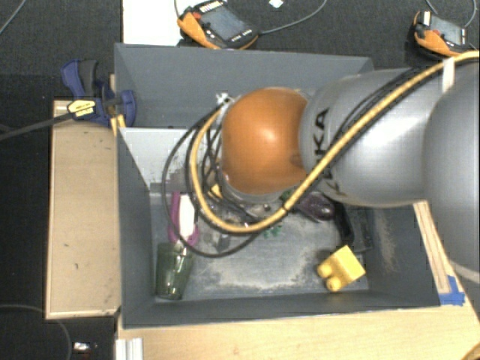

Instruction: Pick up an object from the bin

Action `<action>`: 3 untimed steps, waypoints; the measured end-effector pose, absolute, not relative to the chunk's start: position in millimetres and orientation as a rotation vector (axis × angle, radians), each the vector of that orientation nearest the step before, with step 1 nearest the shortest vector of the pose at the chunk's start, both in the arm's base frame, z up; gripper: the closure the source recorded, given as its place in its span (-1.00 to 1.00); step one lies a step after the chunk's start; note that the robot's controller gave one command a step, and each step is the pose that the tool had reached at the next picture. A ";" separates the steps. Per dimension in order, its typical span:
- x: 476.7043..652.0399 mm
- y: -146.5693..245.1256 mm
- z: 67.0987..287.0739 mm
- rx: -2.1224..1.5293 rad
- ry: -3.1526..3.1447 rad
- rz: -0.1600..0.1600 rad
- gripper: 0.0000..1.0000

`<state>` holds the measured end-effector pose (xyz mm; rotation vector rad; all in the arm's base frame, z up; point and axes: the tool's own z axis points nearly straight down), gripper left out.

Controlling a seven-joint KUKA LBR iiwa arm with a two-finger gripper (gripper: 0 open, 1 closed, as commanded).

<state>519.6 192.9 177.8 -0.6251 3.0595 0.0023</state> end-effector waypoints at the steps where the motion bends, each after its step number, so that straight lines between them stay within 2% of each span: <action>1: 512.7 184.5 173.9 -0.455 3.098 0.000 1.00; 2: 520.8 187.4 175.7 -0.539 3.070 0.006 1.00; 3: 504.2 181.5 224.9 -0.436 3.098 0.002 1.00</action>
Offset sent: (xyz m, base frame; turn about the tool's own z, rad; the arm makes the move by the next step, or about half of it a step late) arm 0.0035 -0.0047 0.0016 0.0288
